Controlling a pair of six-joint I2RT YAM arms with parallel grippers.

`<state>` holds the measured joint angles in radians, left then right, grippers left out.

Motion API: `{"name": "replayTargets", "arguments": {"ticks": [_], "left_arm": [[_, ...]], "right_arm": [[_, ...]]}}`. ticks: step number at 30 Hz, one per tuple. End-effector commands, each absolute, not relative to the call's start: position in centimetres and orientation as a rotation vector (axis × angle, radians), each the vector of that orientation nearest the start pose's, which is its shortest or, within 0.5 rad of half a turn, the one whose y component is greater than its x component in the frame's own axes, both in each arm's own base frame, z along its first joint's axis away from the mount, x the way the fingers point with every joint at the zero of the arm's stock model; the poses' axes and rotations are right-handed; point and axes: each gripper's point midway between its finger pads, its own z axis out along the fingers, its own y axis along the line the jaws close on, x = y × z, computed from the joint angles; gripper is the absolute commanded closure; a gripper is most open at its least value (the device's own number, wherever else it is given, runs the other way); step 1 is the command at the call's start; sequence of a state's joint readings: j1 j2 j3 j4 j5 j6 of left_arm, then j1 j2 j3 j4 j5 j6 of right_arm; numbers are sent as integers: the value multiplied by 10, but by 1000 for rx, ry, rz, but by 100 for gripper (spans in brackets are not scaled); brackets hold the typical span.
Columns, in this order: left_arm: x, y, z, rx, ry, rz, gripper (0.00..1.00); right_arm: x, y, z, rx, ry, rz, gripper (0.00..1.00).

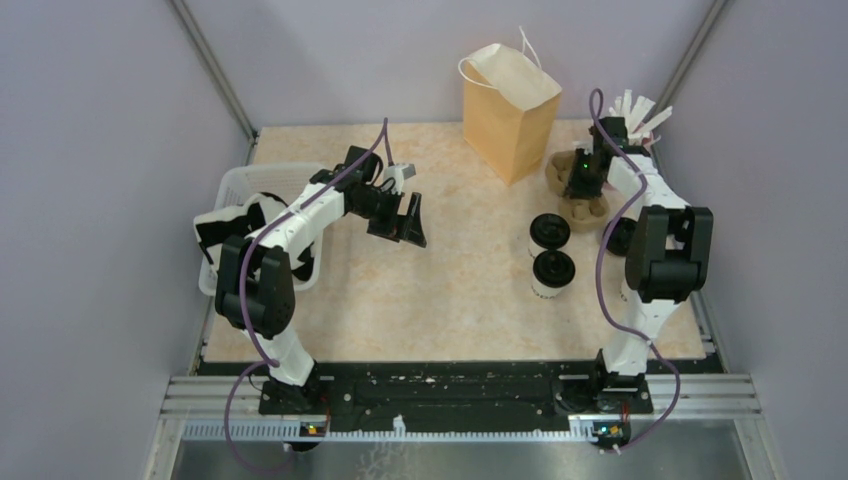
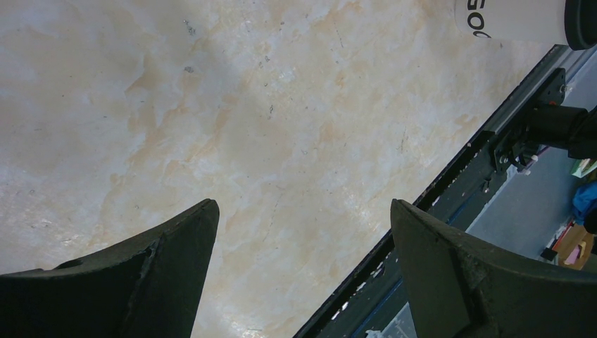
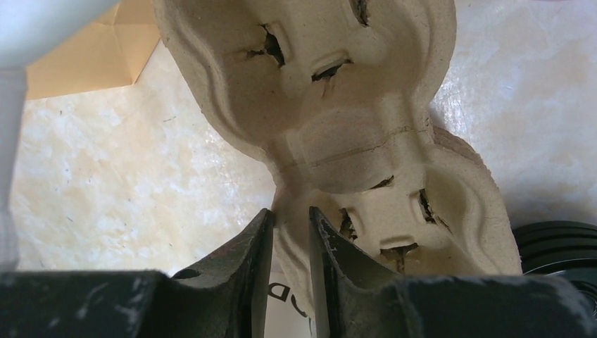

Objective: Pack the takeout coffee

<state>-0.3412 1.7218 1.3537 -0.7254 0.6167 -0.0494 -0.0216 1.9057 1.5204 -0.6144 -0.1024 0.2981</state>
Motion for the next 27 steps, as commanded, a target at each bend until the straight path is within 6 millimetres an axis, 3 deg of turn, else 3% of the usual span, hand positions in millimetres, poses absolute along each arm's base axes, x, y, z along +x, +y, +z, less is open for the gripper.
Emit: {"name": "replayTargets", "arguments": {"ticks": [1,13,27], "left_arm": [[321,-226,139,615,2525,-976,2],[321,-226,139,615,2524,-977,2],[321,-227,138,616,2526,-978,2]], "right_arm": [[466,22,105,350,2533,213,74],[469,27,113,343,2504,245,66],[473,18,102,366,2523,178,86]]}}
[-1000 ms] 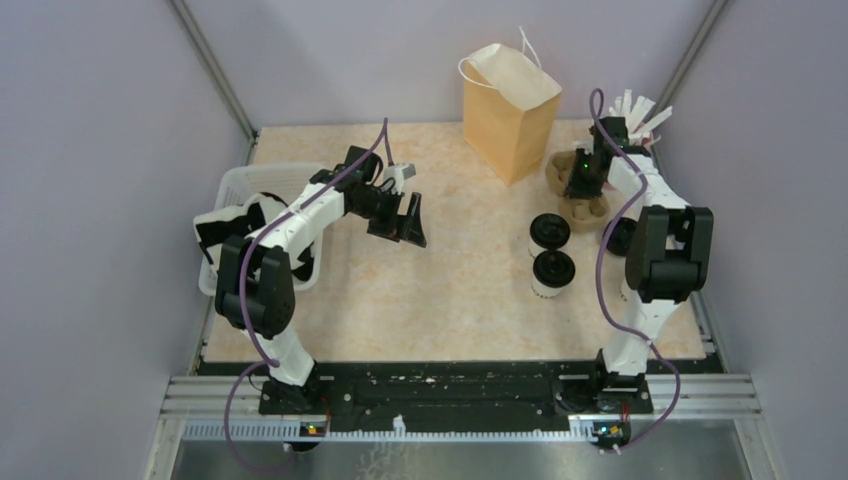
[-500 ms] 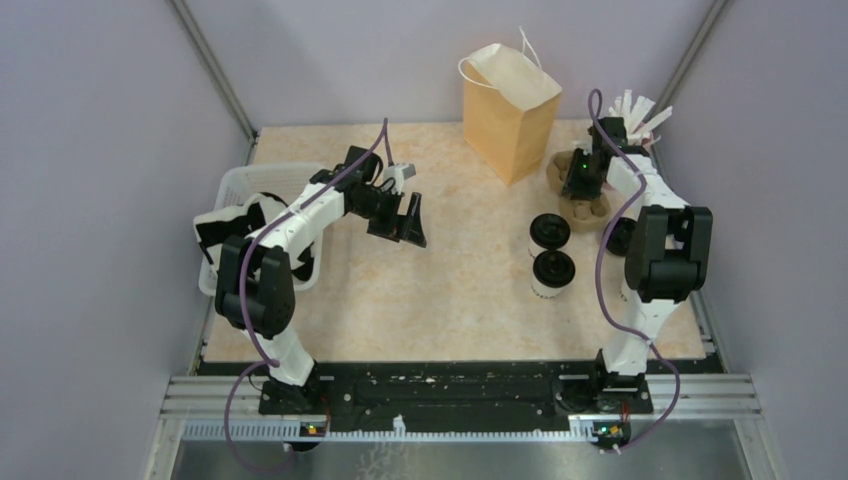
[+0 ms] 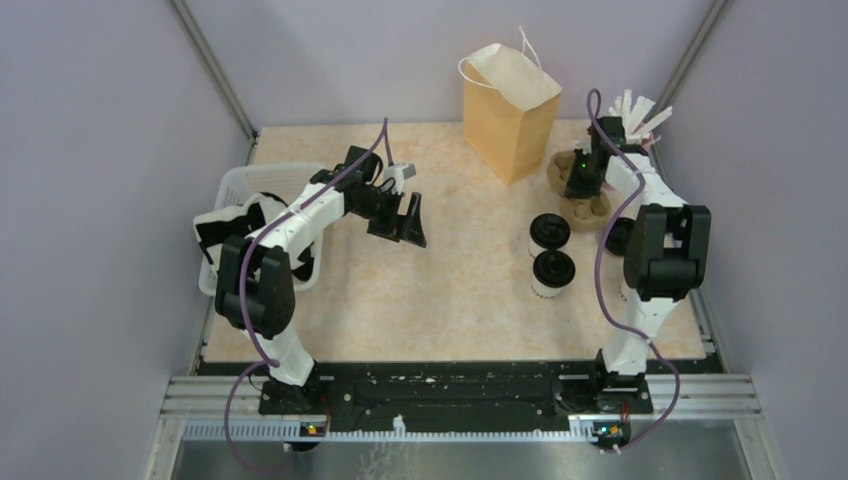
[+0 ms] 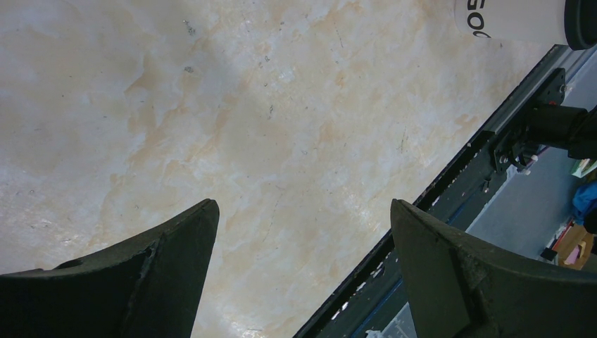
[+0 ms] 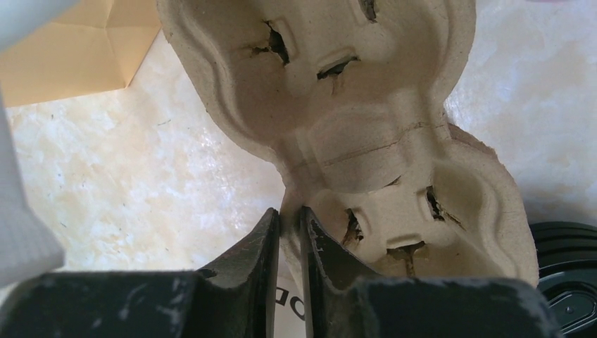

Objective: Pack the takeout coffee

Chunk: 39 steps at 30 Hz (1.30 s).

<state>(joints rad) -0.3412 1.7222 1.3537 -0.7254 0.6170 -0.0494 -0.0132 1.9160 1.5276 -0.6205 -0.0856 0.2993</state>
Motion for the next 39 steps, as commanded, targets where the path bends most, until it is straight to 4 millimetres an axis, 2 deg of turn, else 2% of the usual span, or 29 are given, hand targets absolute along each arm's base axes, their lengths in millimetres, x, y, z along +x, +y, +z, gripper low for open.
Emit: {"name": "replayTargets", "arguments": {"ticks": [1,5,9,10,12,21,27,39], "left_arm": [[321,-227,138,616,2526,-978,2],[321,-226,138,615,2526,-976,2],[321,-227,138,615,2527,-978,2],[321,-227,138,614,2528,-980,2],[321,-227,138,616,2527,-984,2],[319,-227,141,614,2520,-982,2],[318,-228,141,611,2518,-997,2],[312,-229,146,605,2502,-1027,2]], "right_arm": [[473,18,104,364,2523,174,86],[471,16,117,355,2510,165,94],[468,12,139,344,2475,138,100],[466,22,144,313,2472,138,100],[465,29,148,284,2469,135,100],[459,22,152,243,2452,-70,100],[454,16,156,197,2420,-298,100],[450,8,164,199,2401,-418,100]]}}
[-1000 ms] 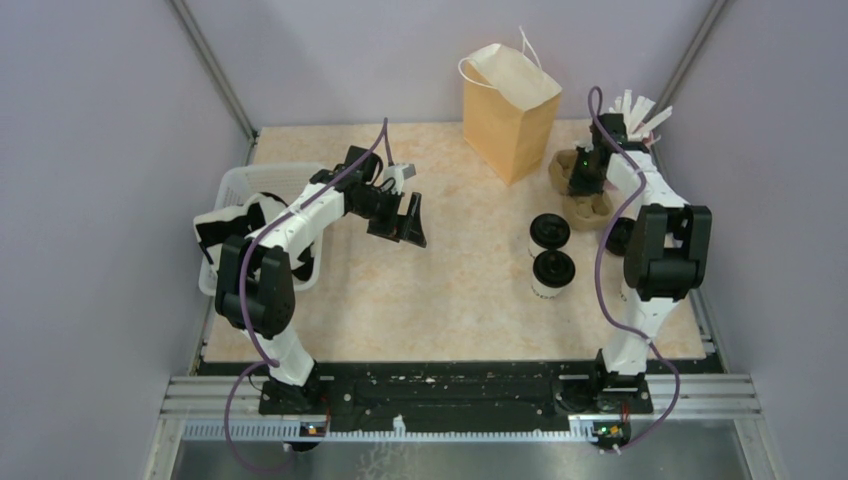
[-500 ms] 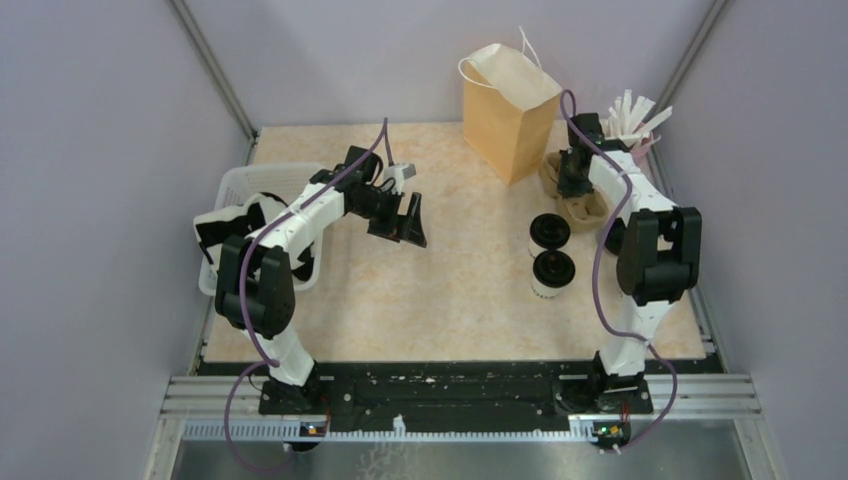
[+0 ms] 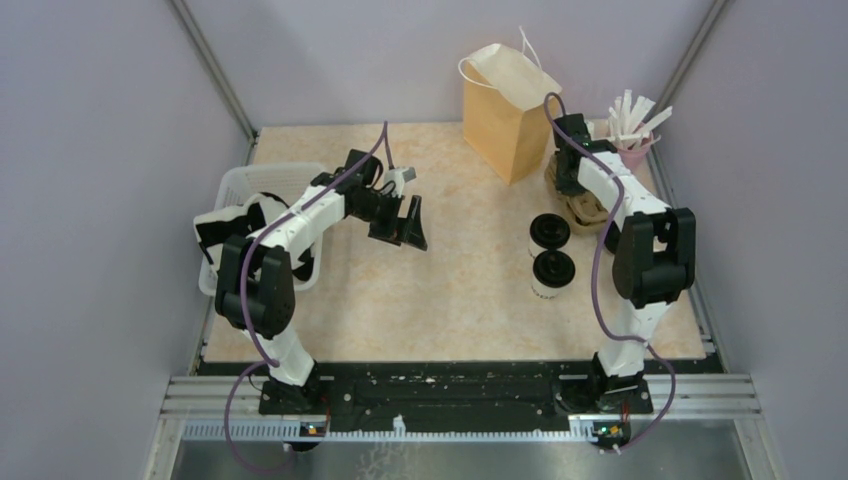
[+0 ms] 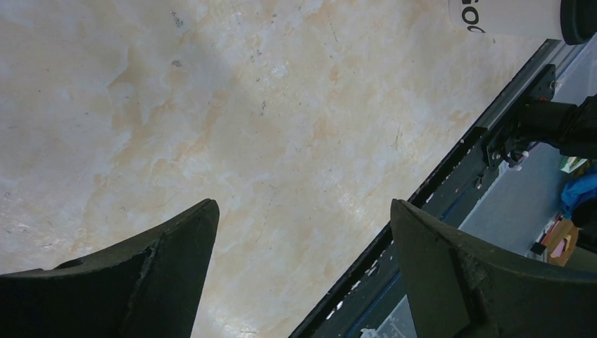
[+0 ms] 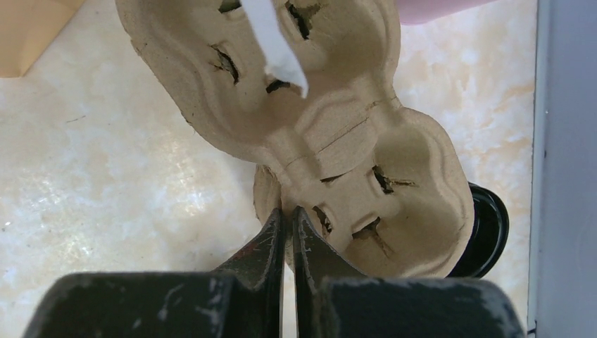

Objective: Pack the takeout coffee

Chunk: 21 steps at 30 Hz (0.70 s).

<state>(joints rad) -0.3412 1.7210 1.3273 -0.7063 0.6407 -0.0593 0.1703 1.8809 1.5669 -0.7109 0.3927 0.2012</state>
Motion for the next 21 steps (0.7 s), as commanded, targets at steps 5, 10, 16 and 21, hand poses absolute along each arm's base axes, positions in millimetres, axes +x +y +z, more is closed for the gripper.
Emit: {"name": "replayTargets", "arguments": {"ticks": [5,10,16,21], "left_arm": [[309,-231,149,607,2488,-1049,2],[305,-230,149,609,2483,-1057,2],[305,-229,150,608,2481,-1053,2],[305,-230,149,609,2485,-1049,2]], "right_arm": [[454,20,138,194,2454,-295,100],[463,31,136,283,2409,-132,95],[464,31,125,343,2390,-30,89],[466,30,132,368,2326,31,81]]}}
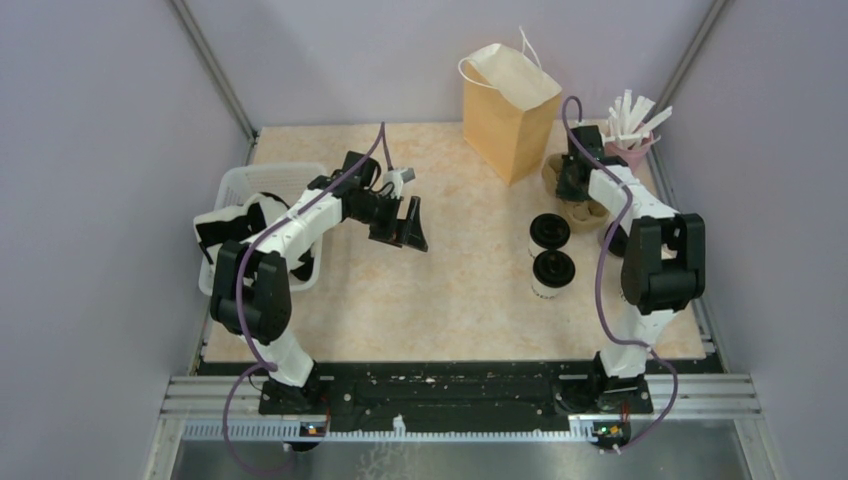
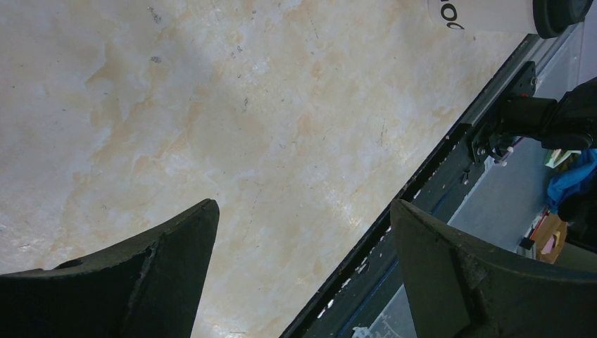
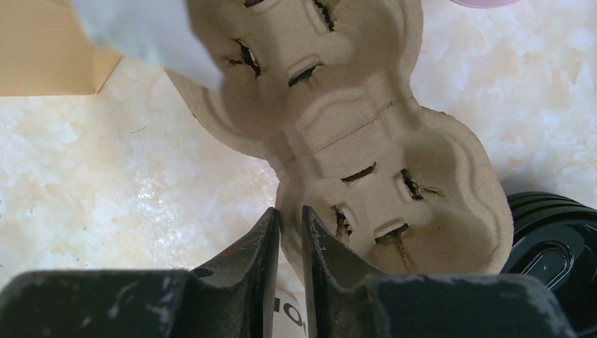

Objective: Pack the takeout coffee

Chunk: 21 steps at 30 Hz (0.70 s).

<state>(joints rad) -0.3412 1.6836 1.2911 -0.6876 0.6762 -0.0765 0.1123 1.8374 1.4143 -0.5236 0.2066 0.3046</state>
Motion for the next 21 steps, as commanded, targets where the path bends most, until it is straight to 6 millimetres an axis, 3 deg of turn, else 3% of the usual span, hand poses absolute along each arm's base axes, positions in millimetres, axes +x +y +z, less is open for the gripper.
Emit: {"name": "replayTargets", "arguments": {"ticks": [1,14,17,21], "left_arm": [[305,-229,148,609,2487,-1050,2],[306,-230,145,606,2502,-1056,2],[306,-230,144,606,2504,-1056,2],[306,-231,144,606,2505,-1058,2]], "right_arm": [[466,28,130,384,2328,39,81],[468,26,114,402,2375,61,88],[466,25,112,390,2392,48,78],[462,24,107,387,2406,37,77]]}}
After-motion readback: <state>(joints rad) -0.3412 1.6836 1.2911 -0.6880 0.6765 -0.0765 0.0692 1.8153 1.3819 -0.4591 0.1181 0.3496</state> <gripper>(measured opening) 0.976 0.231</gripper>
